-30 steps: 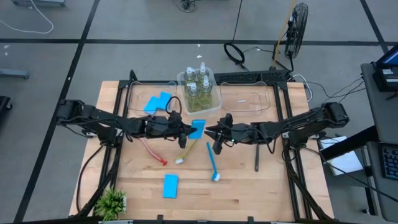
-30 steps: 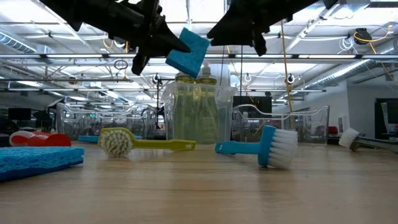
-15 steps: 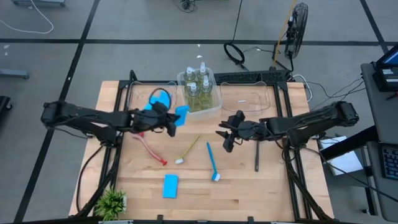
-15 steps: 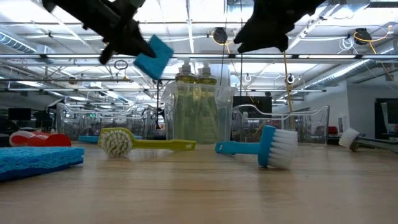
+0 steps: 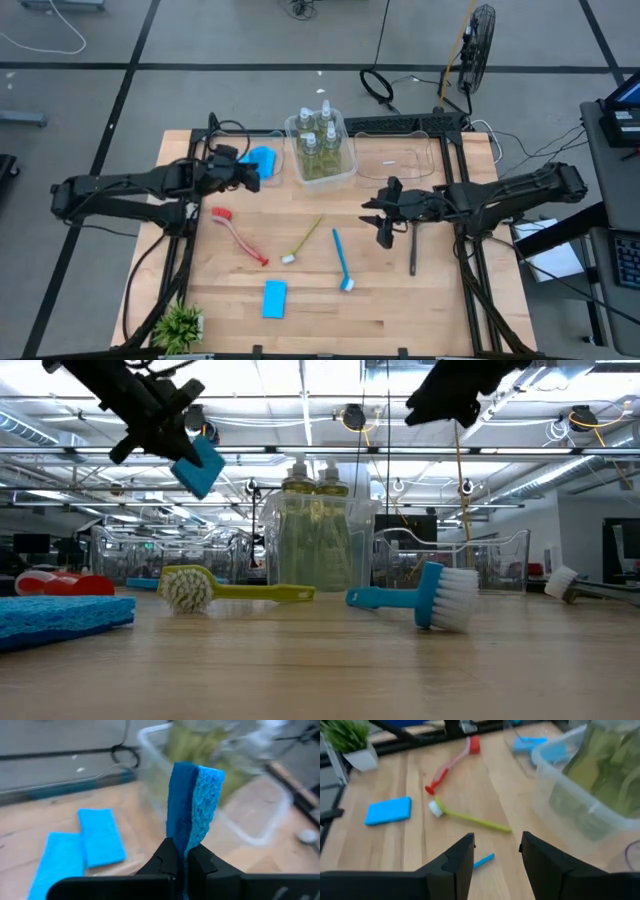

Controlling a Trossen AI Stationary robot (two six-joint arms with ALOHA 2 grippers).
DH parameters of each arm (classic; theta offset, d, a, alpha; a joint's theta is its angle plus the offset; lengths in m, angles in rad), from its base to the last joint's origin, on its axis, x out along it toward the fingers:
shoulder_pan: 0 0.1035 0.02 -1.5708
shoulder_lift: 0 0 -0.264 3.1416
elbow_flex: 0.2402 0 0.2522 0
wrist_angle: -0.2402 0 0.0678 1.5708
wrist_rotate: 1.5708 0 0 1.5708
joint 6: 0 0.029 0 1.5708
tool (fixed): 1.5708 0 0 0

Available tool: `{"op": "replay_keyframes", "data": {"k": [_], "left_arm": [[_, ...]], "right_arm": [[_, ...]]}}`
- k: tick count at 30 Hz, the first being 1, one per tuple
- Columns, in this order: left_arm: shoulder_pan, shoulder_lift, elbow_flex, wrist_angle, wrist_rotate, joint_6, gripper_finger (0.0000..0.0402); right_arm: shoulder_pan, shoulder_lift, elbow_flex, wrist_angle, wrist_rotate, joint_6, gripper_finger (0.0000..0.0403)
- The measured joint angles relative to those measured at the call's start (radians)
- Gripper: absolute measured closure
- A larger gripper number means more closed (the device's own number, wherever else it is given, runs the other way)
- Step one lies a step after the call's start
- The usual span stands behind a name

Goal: Pick & Place Kitchen Sink Supplies
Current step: Put the blue sponge into the left transparent bin

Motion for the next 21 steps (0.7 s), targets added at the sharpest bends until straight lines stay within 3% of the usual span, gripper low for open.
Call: {"op": "replay_keyframes", "data": {"k": [6, 14, 21], "left_arm": [[0.185, 0.001, -0.001, -0.102, 0.133, 0.011, 0.0394], [0.445, 0.001, -0.001, -0.109, 0.293, 0.134, 0.0394], [0.589, 0.06, -0.001, -0.097, 0.458, 0.201, 0.0394]], "right_arm": [[0.0, -0.102, 0.0, -0.034, 0.003, -0.033, 0.0255], [0.0, -0.227, 0.0, -0.084, 0.003, -0.075, 0.0256], [0.0, -0.319, 0.0, -0.144, 0.003, -0.074, 0.0254]]}}
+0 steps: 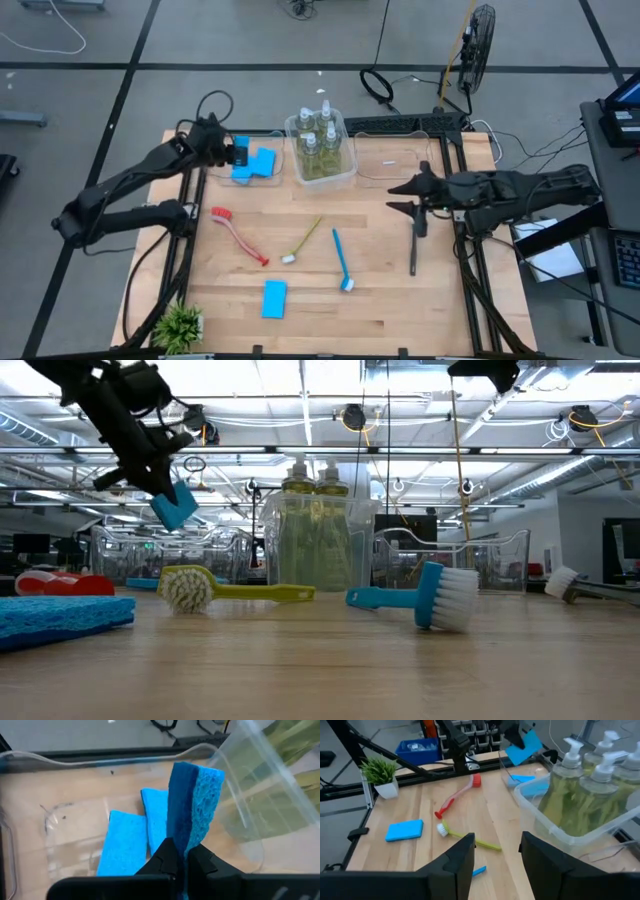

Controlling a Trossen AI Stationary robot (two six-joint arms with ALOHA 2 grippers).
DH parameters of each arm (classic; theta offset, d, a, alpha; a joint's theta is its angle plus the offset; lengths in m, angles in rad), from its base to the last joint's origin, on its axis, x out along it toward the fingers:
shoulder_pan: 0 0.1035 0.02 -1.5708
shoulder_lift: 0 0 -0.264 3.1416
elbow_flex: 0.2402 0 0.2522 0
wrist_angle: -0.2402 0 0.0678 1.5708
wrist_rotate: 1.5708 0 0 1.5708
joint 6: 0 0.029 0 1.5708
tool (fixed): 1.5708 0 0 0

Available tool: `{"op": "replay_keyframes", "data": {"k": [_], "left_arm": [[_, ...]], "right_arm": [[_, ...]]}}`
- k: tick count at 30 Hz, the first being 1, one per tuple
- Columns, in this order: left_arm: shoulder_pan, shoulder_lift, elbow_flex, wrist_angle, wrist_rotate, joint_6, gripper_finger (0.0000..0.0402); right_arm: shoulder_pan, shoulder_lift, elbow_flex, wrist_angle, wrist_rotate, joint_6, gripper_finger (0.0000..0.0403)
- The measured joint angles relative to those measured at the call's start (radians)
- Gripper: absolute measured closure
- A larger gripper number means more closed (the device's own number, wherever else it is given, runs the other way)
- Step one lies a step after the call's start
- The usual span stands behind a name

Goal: Pick & Place Kitchen Sink Supplies
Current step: Put the blue sponge into the left transparent bin

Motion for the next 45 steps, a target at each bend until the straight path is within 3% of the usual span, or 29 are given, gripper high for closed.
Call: {"op": "replay_keyframes", "data": {"k": [10, 17, 31, 45], "left_arm": [[0.094, 0.187, 0.0, 0.074, 0.107, 0.075, 0.0394], [0.119, 0.274, 0.0, 0.154, 0.121, 0.083, 0.0394], [0.153, 0.373, 0.0, 0.169, 0.151, 0.115, 0.0393], [0.153, 0.373, 0.0, 0.163, 0.155, 0.112, 0.0308]], "right_arm": [[0.0, -0.068, 0.0, -0.017, 0.0, 0.0, 0.0256], [0.0, -0.068, -0.01, -0.012, 0.0, 0.006, 0.0252], [0.0, -0.196, -0.229, 0.151, 0.003, 0.086, 0.0254], [0.0, -0.351, -0.292, 0.154, 0.004, 0.077, 0.0258]]}}
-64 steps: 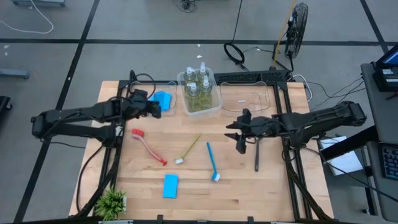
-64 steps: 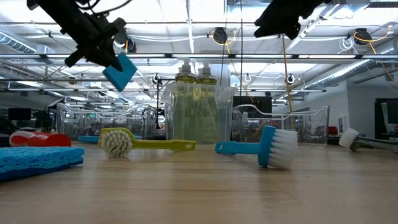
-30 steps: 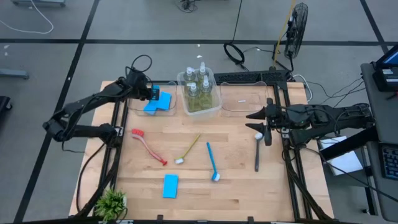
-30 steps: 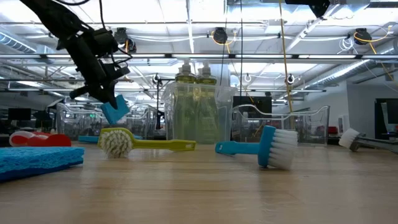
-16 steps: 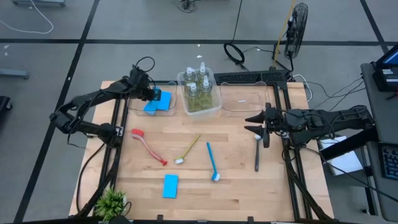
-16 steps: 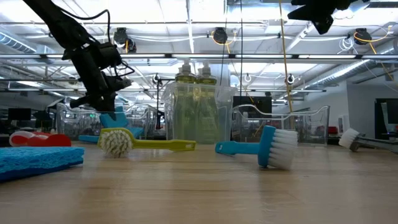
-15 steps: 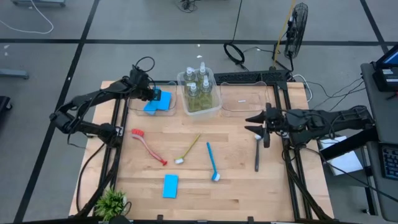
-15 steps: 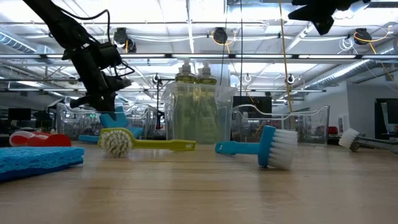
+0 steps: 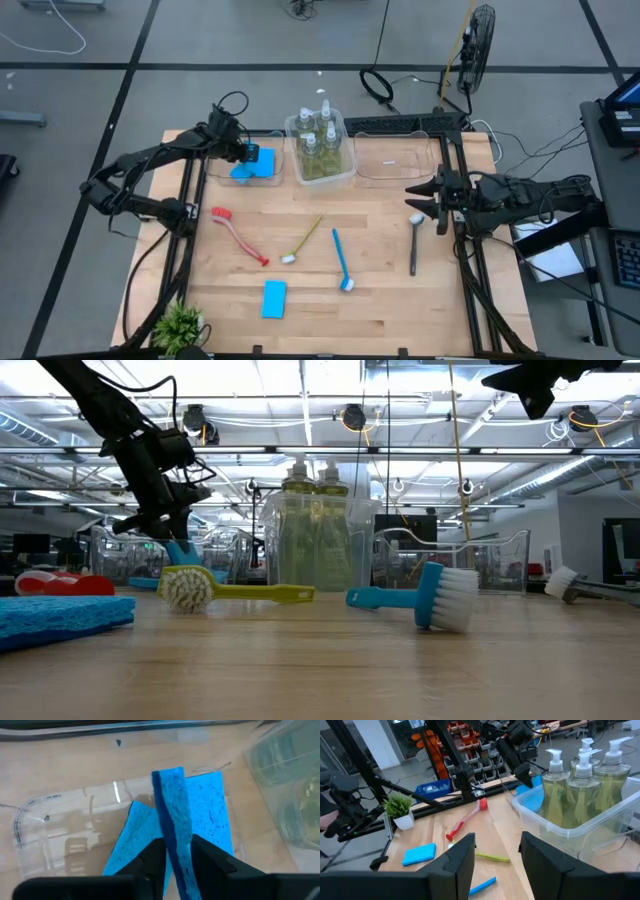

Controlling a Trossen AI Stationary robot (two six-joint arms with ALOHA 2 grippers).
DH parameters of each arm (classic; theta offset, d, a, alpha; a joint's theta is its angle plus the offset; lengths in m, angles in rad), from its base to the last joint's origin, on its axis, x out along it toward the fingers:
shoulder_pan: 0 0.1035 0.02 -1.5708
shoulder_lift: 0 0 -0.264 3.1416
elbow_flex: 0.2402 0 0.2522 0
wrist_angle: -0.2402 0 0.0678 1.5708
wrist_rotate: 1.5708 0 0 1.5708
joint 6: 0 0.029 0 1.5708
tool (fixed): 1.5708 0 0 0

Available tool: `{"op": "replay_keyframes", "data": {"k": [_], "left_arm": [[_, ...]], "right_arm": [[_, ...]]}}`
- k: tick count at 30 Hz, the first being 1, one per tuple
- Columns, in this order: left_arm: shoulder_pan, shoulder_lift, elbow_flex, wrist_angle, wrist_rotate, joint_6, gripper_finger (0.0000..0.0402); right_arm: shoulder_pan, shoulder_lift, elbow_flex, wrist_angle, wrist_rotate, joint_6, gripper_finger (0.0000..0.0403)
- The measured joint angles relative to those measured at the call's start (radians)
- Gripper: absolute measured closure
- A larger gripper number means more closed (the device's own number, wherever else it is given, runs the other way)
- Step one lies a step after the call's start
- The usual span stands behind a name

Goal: Pick & Place Kitchen Sink Supplies
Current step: Put the blue sponge into the left transparent bin

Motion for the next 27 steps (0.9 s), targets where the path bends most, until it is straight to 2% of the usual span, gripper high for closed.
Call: {"op": "replay_keyframes", "data": {"k": [13, 20, 27], "left_arm": [[0.0, -0.017, 0.0, -0.01, 0.047, -0.001, 0.0224], [0.0, -0.123, 0.0, -0.048, 0.037, -0.006, 0.0182], [-0.001, -0.266, 0.0, -0.114, 0.01, -0.036, 0.0174]], "right_arm": [[0.0, -0.047, -0.018, 0.002, 0.0, 0.006, 0.0257], [0.0, -0.047, -0.018, 0.002, 0.0, 0.005, 0.0258], [0.0, -0.047, -0.018, 0.002, 0.0, -0.002, 0.0259]]}}
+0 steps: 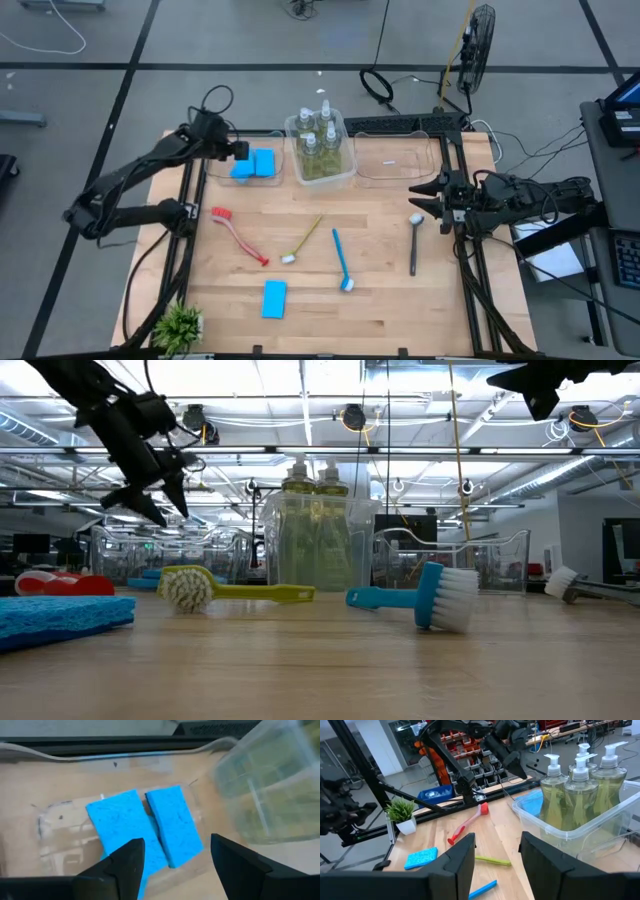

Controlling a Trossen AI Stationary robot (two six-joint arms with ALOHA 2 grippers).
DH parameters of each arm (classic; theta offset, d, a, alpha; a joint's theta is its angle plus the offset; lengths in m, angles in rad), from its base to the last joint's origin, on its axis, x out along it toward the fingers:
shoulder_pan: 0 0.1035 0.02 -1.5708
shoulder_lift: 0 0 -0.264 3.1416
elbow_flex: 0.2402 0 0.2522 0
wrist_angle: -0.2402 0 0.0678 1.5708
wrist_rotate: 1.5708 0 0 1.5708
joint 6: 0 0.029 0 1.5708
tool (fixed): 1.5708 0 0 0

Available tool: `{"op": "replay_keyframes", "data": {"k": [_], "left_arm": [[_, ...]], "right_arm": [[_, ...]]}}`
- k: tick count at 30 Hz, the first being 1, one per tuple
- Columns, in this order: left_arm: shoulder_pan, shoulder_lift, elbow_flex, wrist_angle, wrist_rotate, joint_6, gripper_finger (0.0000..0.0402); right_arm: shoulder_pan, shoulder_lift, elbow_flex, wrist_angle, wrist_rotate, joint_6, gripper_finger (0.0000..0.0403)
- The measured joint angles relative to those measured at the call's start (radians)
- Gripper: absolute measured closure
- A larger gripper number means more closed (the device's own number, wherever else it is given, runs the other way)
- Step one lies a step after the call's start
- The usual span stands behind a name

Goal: Pick & Place Kitchen Sink Supplies
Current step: Put the blue sponge into the left transparent bin

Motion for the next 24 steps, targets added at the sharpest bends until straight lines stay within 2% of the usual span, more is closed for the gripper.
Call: {"op": "replay_keyframes", "data": {"k": [7, 13, 16, 24], "left_arm": [[-0.063, -0.129, 0.0, 0.001, 0.077, -0.12, 0.0174], [-0.195, -0.206, 0.0, 0.002, 0.076, -0.237, 0.0174], [-0.286, -0.223, 0.0, 0.006, 0.039, -0.304, 0.0174], [-0.531, -0.228, 0.0, 0.008, -0.136, -0.461, 0.0174]], "right_arm": [[0.0, 0.0, 0.0, 0.0, 0.0, -0.008, 0.0257], [0.0, 0.0, 0.0, 0.0, -0.003, -0.018, 0.0258], [0.0, -0.011, 0.0, 0.0, -0.004, -0.024, 0.0257], [0.0, -0.075, 0.0, -0.001, -0.005, -0.071, 0.0257]]}}
